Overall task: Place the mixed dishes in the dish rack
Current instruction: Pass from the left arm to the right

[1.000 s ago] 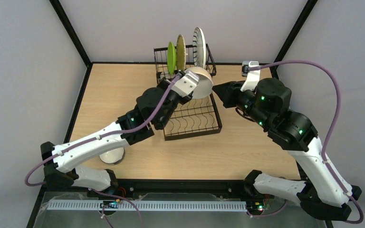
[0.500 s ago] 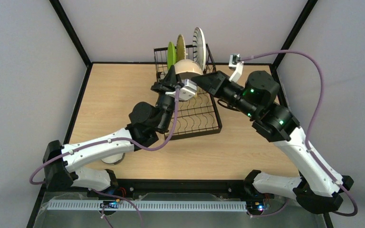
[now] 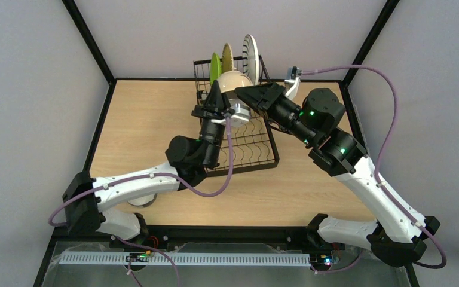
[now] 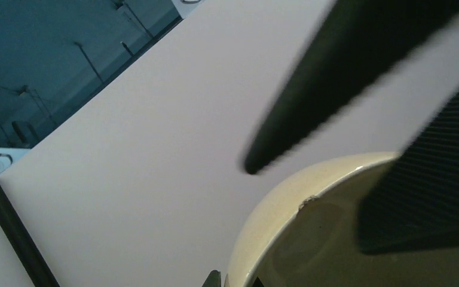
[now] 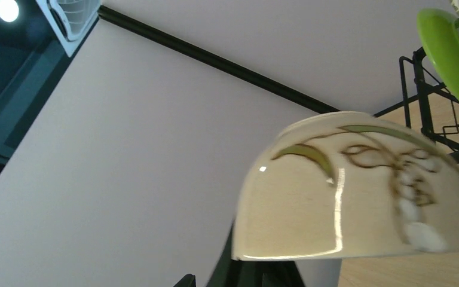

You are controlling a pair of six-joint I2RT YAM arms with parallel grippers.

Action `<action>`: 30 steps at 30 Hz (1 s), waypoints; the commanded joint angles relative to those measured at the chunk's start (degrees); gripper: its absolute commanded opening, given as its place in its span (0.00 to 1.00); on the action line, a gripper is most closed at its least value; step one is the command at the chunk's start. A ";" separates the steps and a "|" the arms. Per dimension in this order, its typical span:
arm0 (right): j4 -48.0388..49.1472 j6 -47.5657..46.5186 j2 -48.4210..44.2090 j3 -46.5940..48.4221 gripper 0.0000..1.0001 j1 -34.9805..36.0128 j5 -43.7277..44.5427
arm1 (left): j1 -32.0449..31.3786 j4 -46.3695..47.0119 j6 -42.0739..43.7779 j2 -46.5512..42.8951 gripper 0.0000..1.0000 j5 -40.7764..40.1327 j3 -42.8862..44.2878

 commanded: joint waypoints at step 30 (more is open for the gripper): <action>10.53 3.86 0.37 -8.20 0.00 0.29 0.48 | -3.18 10.95 5.04 -1.09 0.02 1.47 -1.87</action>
